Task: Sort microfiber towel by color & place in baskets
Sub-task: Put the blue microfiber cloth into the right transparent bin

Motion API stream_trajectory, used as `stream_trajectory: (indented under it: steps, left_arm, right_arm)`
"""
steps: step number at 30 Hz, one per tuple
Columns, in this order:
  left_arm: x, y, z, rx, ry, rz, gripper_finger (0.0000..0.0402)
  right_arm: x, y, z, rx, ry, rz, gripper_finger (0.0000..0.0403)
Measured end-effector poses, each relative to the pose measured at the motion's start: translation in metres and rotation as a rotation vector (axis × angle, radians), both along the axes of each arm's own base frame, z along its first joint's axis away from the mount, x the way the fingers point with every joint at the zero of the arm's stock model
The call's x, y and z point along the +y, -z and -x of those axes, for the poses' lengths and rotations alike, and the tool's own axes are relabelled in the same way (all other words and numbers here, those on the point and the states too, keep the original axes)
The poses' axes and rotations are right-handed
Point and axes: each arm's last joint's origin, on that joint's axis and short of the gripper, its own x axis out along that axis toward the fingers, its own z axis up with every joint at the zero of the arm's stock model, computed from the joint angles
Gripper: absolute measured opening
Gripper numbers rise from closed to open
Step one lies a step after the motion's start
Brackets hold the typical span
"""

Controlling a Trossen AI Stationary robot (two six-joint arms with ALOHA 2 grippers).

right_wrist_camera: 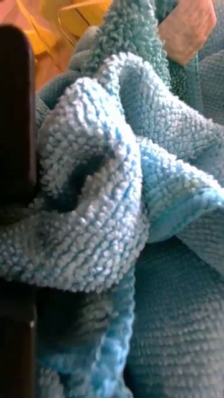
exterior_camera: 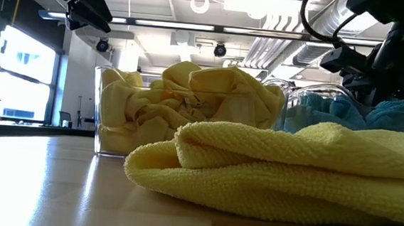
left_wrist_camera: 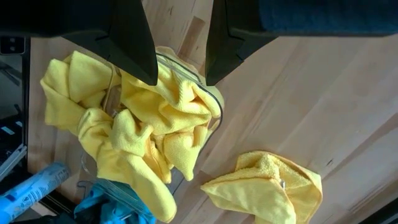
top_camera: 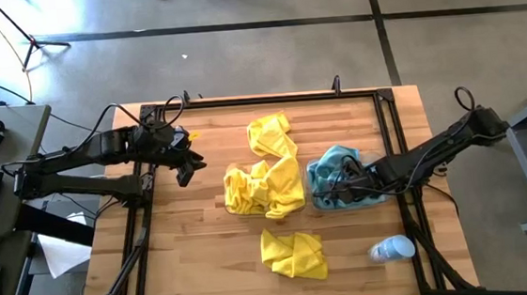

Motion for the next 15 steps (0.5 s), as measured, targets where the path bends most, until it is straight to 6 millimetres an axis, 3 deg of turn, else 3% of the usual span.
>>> stream_trajectory:
  steps: [15]
  left_arm:
    - [0.0,0.0,0.0,0.0,0.001,0.0,0.0122]
  right_arm:
    - [-0.006,-0.02,0.024,-0.008,0.028,-0.035,0.0133]
